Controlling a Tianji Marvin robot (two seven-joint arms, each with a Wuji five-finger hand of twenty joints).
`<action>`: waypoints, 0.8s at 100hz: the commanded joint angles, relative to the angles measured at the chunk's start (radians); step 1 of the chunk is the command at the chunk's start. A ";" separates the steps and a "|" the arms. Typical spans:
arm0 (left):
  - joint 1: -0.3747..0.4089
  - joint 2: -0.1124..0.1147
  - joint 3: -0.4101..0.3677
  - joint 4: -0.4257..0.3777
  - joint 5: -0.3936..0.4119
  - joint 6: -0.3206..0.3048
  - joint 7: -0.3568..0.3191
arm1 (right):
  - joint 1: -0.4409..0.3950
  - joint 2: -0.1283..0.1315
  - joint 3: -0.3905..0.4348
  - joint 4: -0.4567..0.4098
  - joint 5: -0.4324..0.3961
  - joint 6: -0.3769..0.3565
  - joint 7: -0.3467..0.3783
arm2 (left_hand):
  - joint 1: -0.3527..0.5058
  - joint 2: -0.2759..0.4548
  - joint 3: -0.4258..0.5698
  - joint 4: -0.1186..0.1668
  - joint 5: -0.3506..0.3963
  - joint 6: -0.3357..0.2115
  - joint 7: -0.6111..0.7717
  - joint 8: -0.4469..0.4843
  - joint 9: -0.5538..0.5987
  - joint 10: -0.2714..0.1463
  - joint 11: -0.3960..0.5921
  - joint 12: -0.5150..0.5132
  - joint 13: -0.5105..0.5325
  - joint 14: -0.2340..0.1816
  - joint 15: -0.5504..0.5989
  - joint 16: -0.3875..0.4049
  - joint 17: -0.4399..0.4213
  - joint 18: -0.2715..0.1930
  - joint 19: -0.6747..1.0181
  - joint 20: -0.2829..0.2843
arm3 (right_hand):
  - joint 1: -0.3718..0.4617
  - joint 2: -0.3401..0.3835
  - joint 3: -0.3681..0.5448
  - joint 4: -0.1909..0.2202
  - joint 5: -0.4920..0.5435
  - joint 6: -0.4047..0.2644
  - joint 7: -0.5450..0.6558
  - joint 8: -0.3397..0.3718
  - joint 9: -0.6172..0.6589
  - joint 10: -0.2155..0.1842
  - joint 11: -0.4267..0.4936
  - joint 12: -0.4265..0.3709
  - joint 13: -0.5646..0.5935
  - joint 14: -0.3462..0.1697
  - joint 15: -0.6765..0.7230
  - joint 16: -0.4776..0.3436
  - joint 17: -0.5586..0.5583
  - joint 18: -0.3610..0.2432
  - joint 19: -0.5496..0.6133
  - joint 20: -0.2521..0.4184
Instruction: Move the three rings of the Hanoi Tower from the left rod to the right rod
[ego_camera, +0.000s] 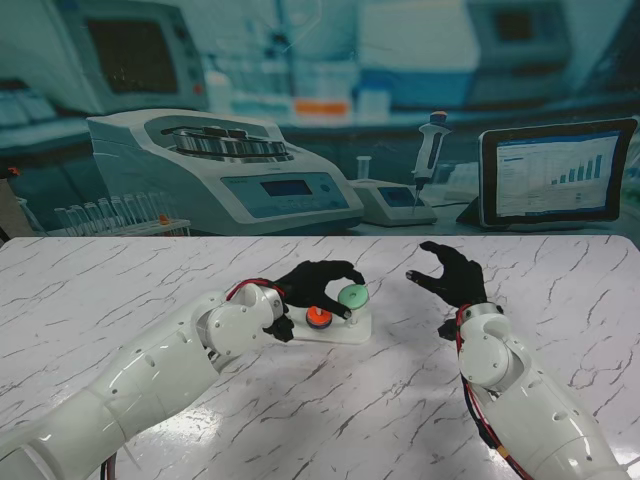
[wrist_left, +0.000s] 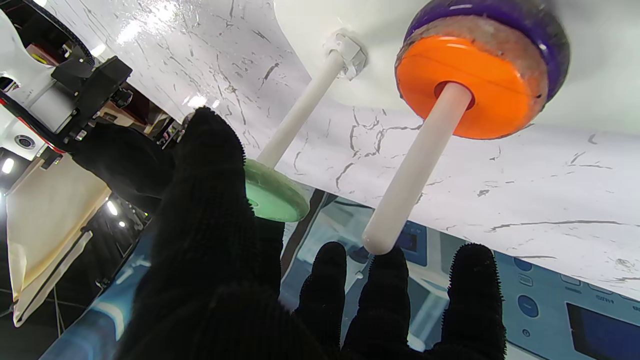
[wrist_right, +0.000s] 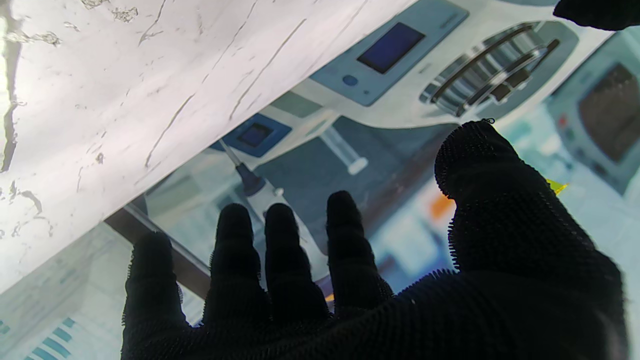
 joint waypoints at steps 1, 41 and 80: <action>-0.005 -0.008 0.006 0.003 -0.005 -0.022 -0.012 | -0.008 -0.009 -0.001 -0.002 0.002 0.003 -0.004 | 0.092 0.069 0.064 0.016 0.092 -0.156 0.151 0.045 0.022 -0.026 0.004 0.013 0.004 -0.013 0.001 0.005 -0.001 0.044 0.025 0.011 | 0.005 0.017 -0.015 0.024 0.013 -0.017 0.008 -0.011 0.025 -0.004 0.007 -0.001 0.004 0.001 0.015 0.010 -0.004 -0.011 0.008 0.016; -0.022 -0.007 0.031 0.022 -0.009 -0.015 -0.038 | -0.009 -0.009 0.002 -0.001 0.000 0.003 -0.007 | 0.013 0.035 0.092 0.057 0.068 -0.045 0.060 -0.041 0.005 -0.006 -0.002 0.010 -0.005 -0.009 -0.003 0.003 -0.008 0.038 0.020 0.008 | 0.009 0.013 -0.015 0.024 0.017 -0.012 0.011 -0.010 0.025 0.002 0.010 0.000 0.002 0.007 0.017 0.012 -0.006 -0.009 0.007 0.016; -0.062 0.029 0.050 0.007 -0.031 -0.053 -0.167 | -0.006 -0.010 0.000 0.003 0.001 0.004 -0.009 | -0.277 -0.115 0.353 0.030 -0.205 0.180 -0.279 -0.236 -0.284 0.104 -0.080 -0.030 -0.157 0.015 -0.062 -0.035 -0.083 0.019 -0.122 -0.044 | 0.013 0.011 -0.016 0.024 0.019 -0.020 0.013 -0.009 0.027 -0.001 0.014 0.001 0.004 0.004 0.021 0.013 -0.006 -0.011 0.006 0.016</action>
